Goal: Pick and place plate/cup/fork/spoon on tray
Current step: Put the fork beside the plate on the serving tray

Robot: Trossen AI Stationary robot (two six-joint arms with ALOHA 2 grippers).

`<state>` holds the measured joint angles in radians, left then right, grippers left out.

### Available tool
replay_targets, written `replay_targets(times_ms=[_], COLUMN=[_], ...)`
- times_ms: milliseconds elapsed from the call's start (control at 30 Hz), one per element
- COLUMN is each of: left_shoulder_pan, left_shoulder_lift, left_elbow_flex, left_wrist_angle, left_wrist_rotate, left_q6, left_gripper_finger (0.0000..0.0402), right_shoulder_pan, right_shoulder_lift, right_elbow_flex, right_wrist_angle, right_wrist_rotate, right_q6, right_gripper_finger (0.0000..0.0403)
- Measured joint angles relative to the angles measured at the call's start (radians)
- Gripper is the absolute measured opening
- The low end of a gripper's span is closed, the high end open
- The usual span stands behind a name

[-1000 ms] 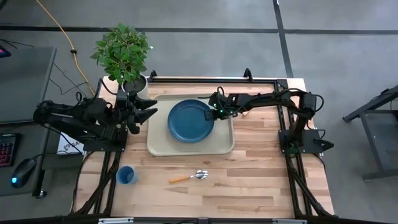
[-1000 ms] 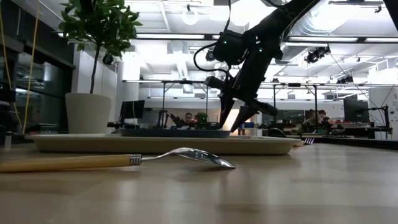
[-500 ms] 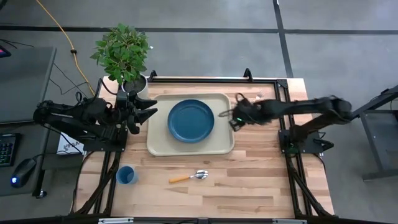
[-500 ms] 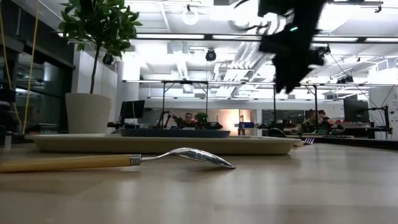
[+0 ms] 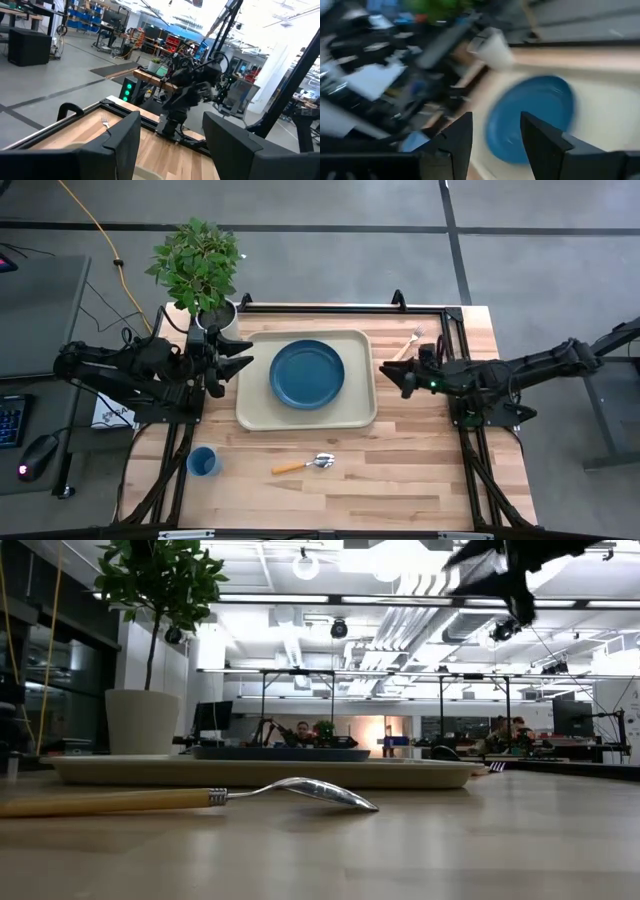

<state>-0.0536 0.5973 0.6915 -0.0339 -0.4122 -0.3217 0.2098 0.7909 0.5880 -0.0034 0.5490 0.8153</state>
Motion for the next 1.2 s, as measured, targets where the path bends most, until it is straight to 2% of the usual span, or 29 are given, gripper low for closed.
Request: replay_targets(times_ms=[200,333,667,767,900,967,1033,1200], left_shoulder_pan=[0.0,0.0,0.0,0.0,0.0,0.0,0.0,0.0], left_shoulder_lift=[0.0,0.0,0.0,0.0,0.0,0.0,0.0,0.0], left_elbow_flex=[0.0,0.0,0.0,0.0,0.0,0.0,0.0,0.0], left_wrist_angle=[0.0,0.0,0.0,0.0,0.0,0.0,0.0,0.0], left_wrist_rotate=[0.0,0.001,0.001,0.001,0.002,0.002,0.002,0.002], left_q6=[0.0,-0.021,-0.042,-0.042,-0.045,-0.044,-0.044,-0.042], left_gripper_finger=[0.0196,0.0196,0.0196,0.0196,0.0196,0.0196,0.0196,0.0196], right_shoulder_pan=[0.0,0.0,0.0,0.0,-0.013,-0.047,-0.097,-0.253], right_shoulder_lift=[0.0,0.0,0.0,0.0,0.012,0.029,0.055,0.193], right_elbow_flex=[0.0,0.0,0.0,0.0,0.002,0.032,0.099,0.319], right_wrist_angle=[0.163,0.174,0.173,0.173,0.164,0.095,-0.036,-0.597], right_wrist_rotate=[-0.191,-0.229,-0.225,-0.197,-0.1,-0.093,-0.13,-0.166], right_q6=[-0.264,-0.323,-0.287,-0.219,-0.016,0.067,0.115,0.283], right_gripper_finger=[0.0155,0.0155,0.0155,0.0155,0.0155,0.0155,0.0155,0.0155])
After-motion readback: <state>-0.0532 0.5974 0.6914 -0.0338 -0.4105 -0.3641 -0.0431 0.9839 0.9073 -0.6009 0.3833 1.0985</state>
